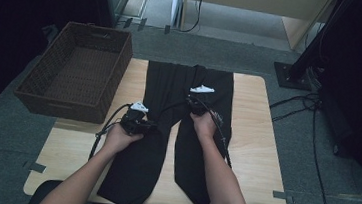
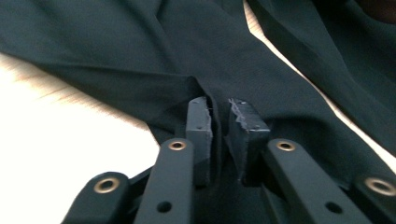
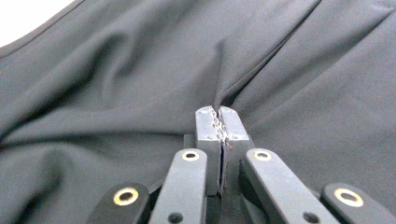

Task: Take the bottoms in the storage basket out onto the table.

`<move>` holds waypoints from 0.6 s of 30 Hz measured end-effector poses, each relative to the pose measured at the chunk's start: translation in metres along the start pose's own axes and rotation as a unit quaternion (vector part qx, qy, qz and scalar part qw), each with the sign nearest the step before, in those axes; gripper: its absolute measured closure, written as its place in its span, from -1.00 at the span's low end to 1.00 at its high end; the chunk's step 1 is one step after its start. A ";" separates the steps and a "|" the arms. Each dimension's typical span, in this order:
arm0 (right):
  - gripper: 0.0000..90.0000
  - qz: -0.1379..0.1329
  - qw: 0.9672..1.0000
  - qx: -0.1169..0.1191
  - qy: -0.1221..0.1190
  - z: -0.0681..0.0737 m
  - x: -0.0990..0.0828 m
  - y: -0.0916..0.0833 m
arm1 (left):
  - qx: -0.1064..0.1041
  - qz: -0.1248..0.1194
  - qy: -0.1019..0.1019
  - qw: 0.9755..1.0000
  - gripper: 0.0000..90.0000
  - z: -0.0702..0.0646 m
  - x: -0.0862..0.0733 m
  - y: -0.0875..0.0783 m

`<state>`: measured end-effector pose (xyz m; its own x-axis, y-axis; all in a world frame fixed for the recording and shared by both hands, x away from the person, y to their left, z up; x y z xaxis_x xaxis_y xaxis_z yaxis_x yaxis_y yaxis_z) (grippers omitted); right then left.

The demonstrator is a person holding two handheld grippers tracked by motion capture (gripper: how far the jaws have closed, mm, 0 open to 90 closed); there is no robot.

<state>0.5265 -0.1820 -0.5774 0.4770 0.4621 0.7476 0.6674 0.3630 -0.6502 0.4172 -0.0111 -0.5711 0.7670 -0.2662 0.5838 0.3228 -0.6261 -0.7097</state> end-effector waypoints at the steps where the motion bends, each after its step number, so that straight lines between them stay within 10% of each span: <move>1: 0.99 0.003 1.000 0.001 -0.008 0.000 -0.003 -0.003 | -0.004 0.003 -0.008 1.000 0.62 0.001 0.001 -0.001; 5: 0.99 0.003 1.000 0.009 -0.002 -0.001 -0.014 -0.016 | -0.012 -0.013 -0.026 0.999 0.51 0.002 0.009 -0.008; 18: 0.99 -0.003 0.999 0.049 -0.013 0.033 -0.039 -0.052 | 0.015 -0.032 0.005 0.999 0.22 0.000 0.049 -0.010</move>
<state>0.4548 -0.1924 -0.5771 0.4564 0.4801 0.7491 0.6108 0.4432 -0.6561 0.4514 -0.0181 -0.5356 0.7384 -0.2334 0.6327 0.3880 -0.6204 -0.6816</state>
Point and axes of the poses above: each handheld gripper's, and its own axes: y roughly forward along the jaws, x roughly out of its top, z roughly to its left, the point moved 9 cm from there along y, roughly forward along the jaws, and after that the axes turned 14 degrees about -y, right-handed, at the moved point
